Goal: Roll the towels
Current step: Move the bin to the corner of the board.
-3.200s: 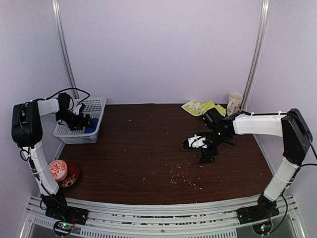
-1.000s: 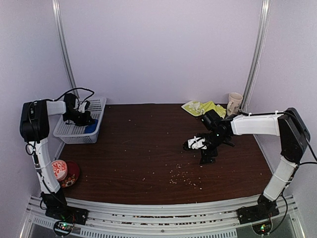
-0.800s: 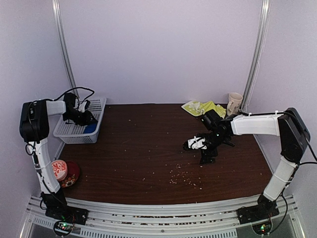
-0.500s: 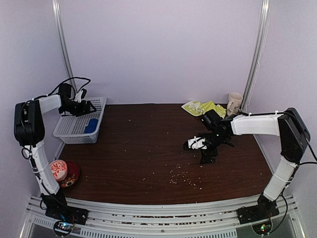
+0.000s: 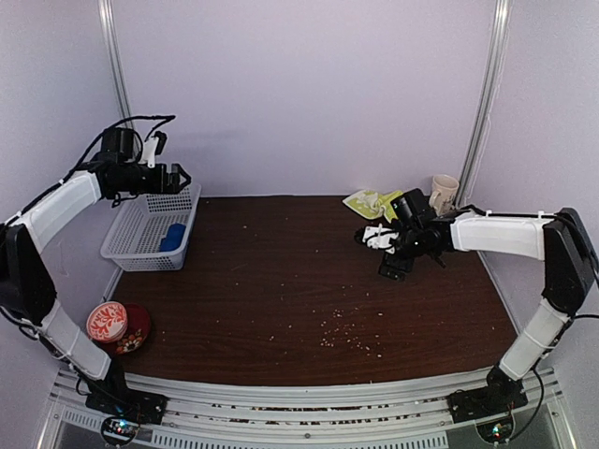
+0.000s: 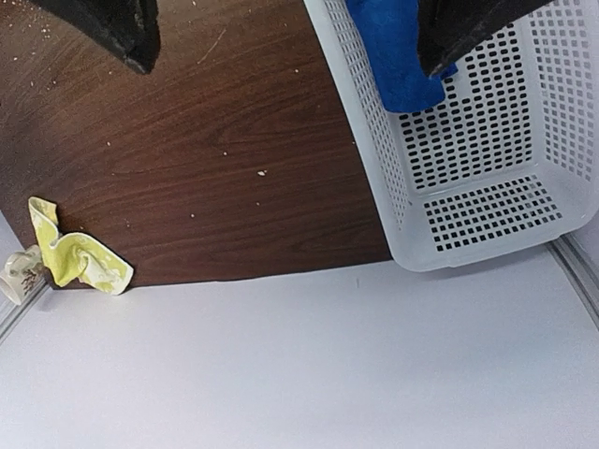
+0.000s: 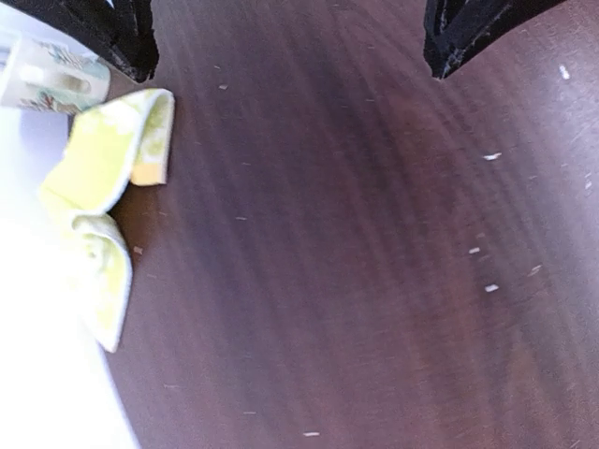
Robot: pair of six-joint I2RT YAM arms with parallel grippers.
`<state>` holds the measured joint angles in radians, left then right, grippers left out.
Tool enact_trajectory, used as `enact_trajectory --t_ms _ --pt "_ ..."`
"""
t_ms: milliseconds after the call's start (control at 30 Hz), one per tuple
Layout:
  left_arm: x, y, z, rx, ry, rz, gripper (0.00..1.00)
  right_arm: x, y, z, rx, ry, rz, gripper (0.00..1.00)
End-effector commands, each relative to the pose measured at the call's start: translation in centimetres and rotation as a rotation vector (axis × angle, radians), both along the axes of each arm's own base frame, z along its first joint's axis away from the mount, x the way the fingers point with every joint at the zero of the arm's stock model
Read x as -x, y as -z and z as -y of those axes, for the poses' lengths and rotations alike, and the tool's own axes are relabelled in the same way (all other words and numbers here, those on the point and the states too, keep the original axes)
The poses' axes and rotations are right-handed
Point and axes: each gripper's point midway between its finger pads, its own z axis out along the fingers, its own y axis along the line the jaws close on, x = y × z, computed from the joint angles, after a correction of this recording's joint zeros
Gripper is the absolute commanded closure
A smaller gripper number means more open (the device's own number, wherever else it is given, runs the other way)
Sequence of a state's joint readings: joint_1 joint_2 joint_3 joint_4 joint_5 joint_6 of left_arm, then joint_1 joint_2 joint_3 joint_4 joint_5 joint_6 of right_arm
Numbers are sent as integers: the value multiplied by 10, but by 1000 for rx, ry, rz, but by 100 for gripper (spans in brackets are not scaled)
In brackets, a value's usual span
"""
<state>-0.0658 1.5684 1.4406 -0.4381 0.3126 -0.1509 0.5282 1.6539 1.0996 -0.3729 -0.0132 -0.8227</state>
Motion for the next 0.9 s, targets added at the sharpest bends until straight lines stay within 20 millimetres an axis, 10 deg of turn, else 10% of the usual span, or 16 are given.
enact_trajectory --t_ms 0,200,400,867 --pt "25 -6 7 -125 -99 53 2 -49 -76 44 -149 328 264 0" --pt "59 -3 43 -232 -77 107 2 -63 -90 91 -329 483 270 0" --pt "66 37 94 -333 59 56 2 -86 -77 90 -343 462 162 0" --pt "7 120 127 -411 32 -147 2 -139 -42 106 -242 610 177 0"
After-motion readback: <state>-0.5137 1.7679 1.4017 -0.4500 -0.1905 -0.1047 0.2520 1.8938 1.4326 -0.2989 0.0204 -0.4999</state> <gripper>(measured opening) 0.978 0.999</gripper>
